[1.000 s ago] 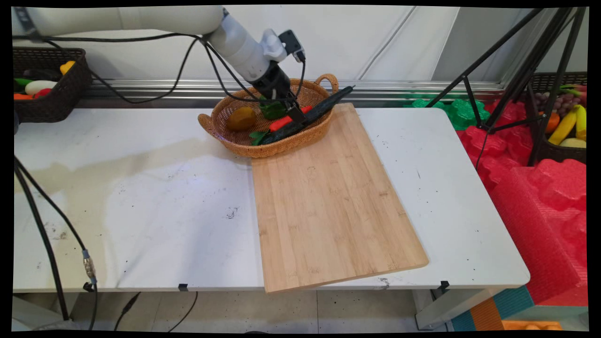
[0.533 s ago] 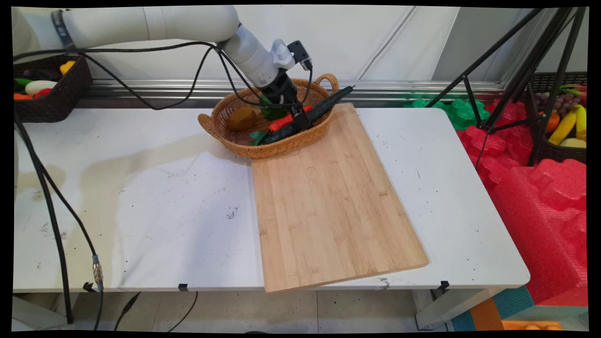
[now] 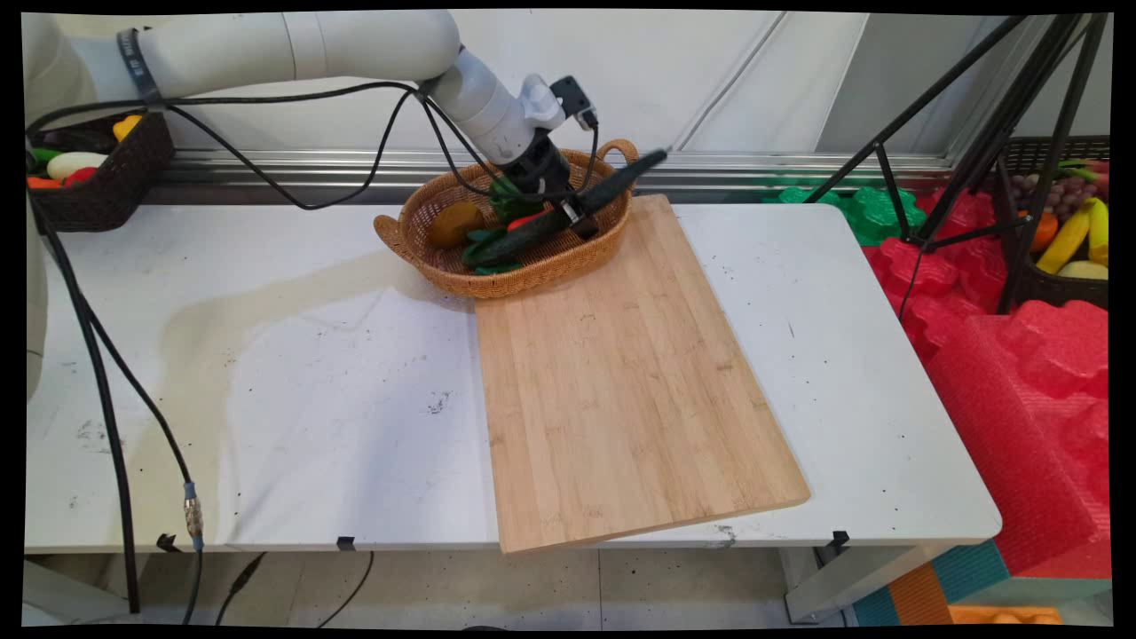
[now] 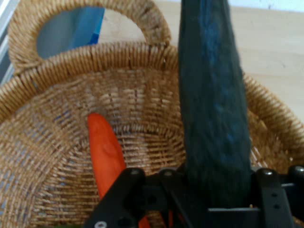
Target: Place the picked object on the cutting board
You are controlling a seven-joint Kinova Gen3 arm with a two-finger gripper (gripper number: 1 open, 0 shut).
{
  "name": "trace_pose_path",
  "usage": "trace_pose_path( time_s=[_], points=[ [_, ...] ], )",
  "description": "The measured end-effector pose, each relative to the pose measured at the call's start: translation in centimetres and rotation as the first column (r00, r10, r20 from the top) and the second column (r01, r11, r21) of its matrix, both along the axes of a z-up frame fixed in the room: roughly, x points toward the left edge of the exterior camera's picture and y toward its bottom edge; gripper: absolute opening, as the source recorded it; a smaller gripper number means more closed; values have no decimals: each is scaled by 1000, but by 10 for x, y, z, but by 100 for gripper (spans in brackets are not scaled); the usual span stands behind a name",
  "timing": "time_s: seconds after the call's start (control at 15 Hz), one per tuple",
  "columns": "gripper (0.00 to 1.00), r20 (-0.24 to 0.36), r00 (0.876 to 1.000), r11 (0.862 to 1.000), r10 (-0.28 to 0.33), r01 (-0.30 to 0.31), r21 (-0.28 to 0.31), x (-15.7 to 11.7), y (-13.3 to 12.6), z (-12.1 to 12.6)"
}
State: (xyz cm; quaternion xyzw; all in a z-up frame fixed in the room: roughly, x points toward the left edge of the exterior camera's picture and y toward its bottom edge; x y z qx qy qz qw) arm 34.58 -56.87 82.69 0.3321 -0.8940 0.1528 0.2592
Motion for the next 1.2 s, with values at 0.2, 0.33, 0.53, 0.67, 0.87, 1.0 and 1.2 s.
trace_pose_path(
  time_s=[0.2, 0.33, 0.53, 0.67, 0.87, 1.0, 1.2],
  points=[
    [0, -18, 1000, 999, 23, -24, -40, -2, 8, 19],
    [0, -23, 999, 996, 31, -32, -85, -5, 19, 42],
    [0, -22, 1000, 989, 19, -22, -144, -13, 35, 74],
    [0, -15, 1000, 981, -4, 1, -192, -24, 51, 101],
    [0, -2, 999, 971, -42, 40, -237, -38, 72, 127],
    [0, 21, 996, 960, -82, 84, -268, -50, 89, 146],
    [0, 59, 988, 943, -140, 151, -296, -66, 110, 161]
  ],
)
